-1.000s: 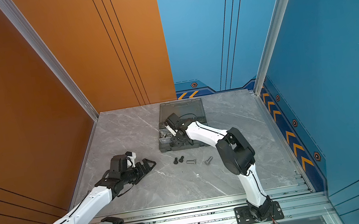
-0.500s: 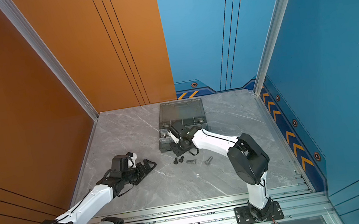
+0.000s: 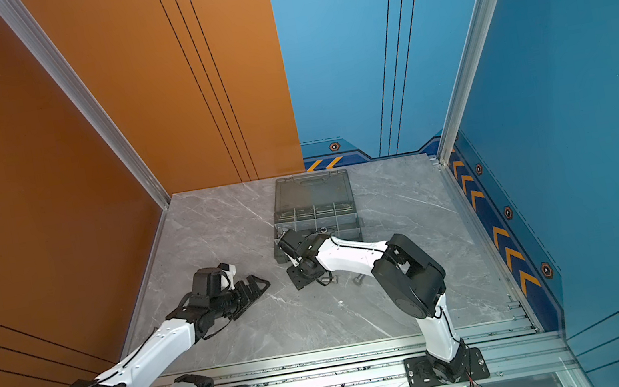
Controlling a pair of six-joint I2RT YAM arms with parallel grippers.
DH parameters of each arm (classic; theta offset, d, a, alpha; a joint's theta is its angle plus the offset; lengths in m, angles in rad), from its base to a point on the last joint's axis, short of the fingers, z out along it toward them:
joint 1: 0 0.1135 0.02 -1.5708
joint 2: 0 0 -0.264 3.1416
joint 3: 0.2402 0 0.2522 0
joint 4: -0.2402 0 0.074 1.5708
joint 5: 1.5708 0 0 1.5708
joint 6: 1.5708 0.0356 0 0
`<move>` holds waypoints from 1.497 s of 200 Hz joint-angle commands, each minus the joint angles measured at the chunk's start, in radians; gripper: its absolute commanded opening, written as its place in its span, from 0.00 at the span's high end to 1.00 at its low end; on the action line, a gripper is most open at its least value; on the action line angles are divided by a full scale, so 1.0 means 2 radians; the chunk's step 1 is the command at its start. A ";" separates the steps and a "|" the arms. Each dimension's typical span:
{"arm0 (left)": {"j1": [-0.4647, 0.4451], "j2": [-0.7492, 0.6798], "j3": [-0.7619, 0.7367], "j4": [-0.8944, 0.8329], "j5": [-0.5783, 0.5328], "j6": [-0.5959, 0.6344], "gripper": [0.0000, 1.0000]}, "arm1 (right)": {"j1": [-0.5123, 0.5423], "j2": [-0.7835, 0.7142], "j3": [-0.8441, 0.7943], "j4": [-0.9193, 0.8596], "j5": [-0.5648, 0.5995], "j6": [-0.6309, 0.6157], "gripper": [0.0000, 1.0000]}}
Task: Sort the screws and nuts into containers
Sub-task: 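Move the open right gripper back to the remaining black bolts, then lower the right gripper onto a black hex bolt and close on it, then lift the black hex bolt with the right gripper over the organizer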
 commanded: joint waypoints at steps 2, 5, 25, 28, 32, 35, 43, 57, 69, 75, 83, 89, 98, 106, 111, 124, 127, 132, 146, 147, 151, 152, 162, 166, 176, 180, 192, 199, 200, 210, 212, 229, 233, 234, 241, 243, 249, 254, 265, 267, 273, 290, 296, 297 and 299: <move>0.003 -0.004 0.000 0.002 0.011 0.001 0.02 | 0.005 0.010 0.015 -0.013 0.021 0.048 0.49; 0.003 -0.004 0.000 0.002 0.011 0.001 0.02 | 0.005 0.012 0.015 -0.013 0.022 0.052 0.49; 0.003 -0.005 -0.001 0.001 0.011 0.001 0.02 | 0.005 0.018 0.015 -0.011 0.024 0.071 0.49; 0.003 -0.006 -0.002 0.001 0.012 0.001 0.02 | 0.005 0.020 0.015 -0.011 0.023 0.073 0.49; 0.003 -0.006 -0.002 0.001 0.011 0.001 0.02 | 0.005 0.021 0.015 -0.012 0.023 0.077 0.49; 0.003 -0.007 -0.002 0.002 0.011 0.001 0.02 | 0.004 0.022 0.016 -0.012 0.022 0.079 0.49; 0.003 -0.007 -0.003 0.001 0.010 0.001 0.02 | 0.004 0.025 0.017 -0.012 0.023 0.083 0.49; 0.003 -0.009 -0.003 0.001 0.009 0.002 0.02 | 0.004 0.028 0.019 -0.014 0.025 0.088 0.49; 0.003 -0.010 -0.005 0.001 0.010 0.001 0.02 | 0.004 0.031 0.020 -0.013 0.026 0.092 0.50; 0.003 -0.010 -0.005 0.001 0.009 0.001 0.02 | 0.004 0.032 0.021 -0.014 0.027 0.094 0.50; 0.003 -0.010 -0.005 0.001 0.010 0.001 0.02 | 0.004 0.035 0.021 -0.014 0.030 0.097 0.51; 0.003 -0.010 -0.006 0.001 0.009 0.002 0.02 | 0.003 0.036 0.020 -0.014 0.030 0.099 0.51; 0.004 -0.010 -0.005 0.000 0.010 0.001 0.02 | 0.004 0.038 0.020 -0.014 0.030 0.102 0.52; 0.003 -0.010 -0.005 0.001 0.010 0.002 0.02 | 0.004 0.039 0.022 -0.015 0.030 0.104 0.52; 0.003 -0.010 -0.005 0.001 0.009 0.002 0.02 | 0.004 0.040 0.021 -0.016 0.031 0.105 0.53; 0.003 -0.010 -0.005 0.001 0.009 0.002 0.02 | 0.006 0.041 0.021 -0.019 0.035 0.109 0.54; 0.003 -0.010 -0.006 0.002 0.010 0.002 0.02 | 0.006 0.042 0.021 -0.019 0.036 0.109 0.54; 0.003 -0.010 -0.005 0.001 0.009 0.002 0.02 | 0.006 0.042 0.021 -0.021 0.037 0.110 0.54; 0.003 -0.010 -0.006 0.002 0.010 0.002 0.02 | 0.007 0.043 0.022 -0.026 0.043 0.112 0.55; 0.003 -0.010 -0.006 0.002 0.009 0.002 0.02 | 0.007 0.043 0.021 -0.026 0.043 0.112 0.55; 0.003 -0.009 -0.006 0.002 0.009 0.002 0.02 | 0.007 0.044 0.022 -0.028 0.045 0.112 0.56; 0.003 -0.009 -0.006 0.002 0.010 0.002 0.02 | 0.007 0.044 0.023 -0.028 0.045 0.112 0.56; 0.004 -0.008 -0.007 0.003 0.009 0.002 0.02 | 0.007 0.045 0.023 -0.031 0.047 0.112 0.59; 0.004 -0.008 -0.006 0.003 0.010 0.002 0.02 | 0.007 0.045 0.021 -0.032 0.048 0.112 0.61; 0.004 -0.007 -0.006 0.004 0.010 0.001 0.02 | 0.007 0.046 0.022 -0.033 0.049 0.112 0.67; 0.004 -0.007 -0.006 0.005 0.010 0.002 0.02 | 0.007 0.046 0.023 -0.033 0.049 0.112 0.70; 0.004 -0.007 -0.007 0.004 0.010 0.001 0.02 | 0.007 0.046 0.022 -0.034 0.049 0.112 0.77; 0.004 -0.007 -0.007 0.004 0.010 0.002 0.02 | 0.007 0.045 0.022 -0.034 0.049 0.113 0.81; 0.004 -0.008 -0.007 0.004 0.011 0.002 0.02 | 0.006 0.045 0.022 -0.034 0.048 0.113 0.81; 0.004 -0.007 -0.007 0.005 0.011 0.002 0.02 | 0.006 0.043 0.020 -0.034 0.049 0.111 0.86; 0.004 -0.007 -0.008 0.005 0.010 0.002 0.02 | 0.007 0.042 0.020 -0.035 0.048 0.110 0.87; 0.004 -0.009 -0.008 0.004 0.010 0.002 0.02 | 0.006 0.033 0.020 -0.033 0.047 0.098 0.94; 0.005 -0.009 -0.008 0.004 0.010 0.002 0.02 | 0.005 0.030 0.020 -0.034 0.047 0.093 0.96; 0.005 -0.008 -0.008 0.004 0.011 0.002 0.02 | 0.005 0.030 0.020 -0.034 0.047 0.092 0.96; 0.005 -0.010 -0.008 0.004 0.011 0.001 0.02 | 0.004 0.023 0.020 -0.034 0.047 0.083 0.99; 0.005 -0.010 -0.009 0.004 0.011 0.001 0.03 | 0.003 0.021 0.020 -0.034 0.046 0.080 1.00; 0.005 -0.011 -0.008 0.003 0.011 0.001 0.02 | 0.001 0.014 0.019 -0.034 0.041 0.068 1.00; 0.005 -0.011 -0.008 0.003 0.012 0.001 0.02 | 0.000 0.007 0.019 -0.034 0.039 0.058 1.00; 0.005 -0.013 -0.008 0.002 0.011 0.002 0.02 | -0.005 -0.011 0.018 -0.036 0.033 0.033 1.00; 0.005 -0.013 -0.007 0.002 0.011 0.002 0.02 | -0.006 -0.014 0.019 -0.036 0.032 0.028 1.00; 0.005 -0.013 -0.008 0.002 0.011 0.002 0.02 | -0.011 -0.023 0.021 -0.039 0.024 0.013 1.00; 0.006 -0.013 -0.007 0.002 0.012 0.002 0.02 | -0.026 -0.050 0.026 -0.049 0.004 -0.025 1.00; 0.006 -0.013 -0.007 0.002 0.012 0.002 0.02 | -0.031 -0.057 0.029 -0.052 -0.008 -0.041 1.00; 0.005 -0.013 -0.007 0.002 0.012 0.002 0.02 | -0.034 -0.058 0.030 -0.052 -0.010 -0.041 1.00; 0.005 -0.012 -0.007 0.002 0.012 0.002 0.02 | -0.035 -0.061 0.031 -0.054 -0.013 -0.046 1.00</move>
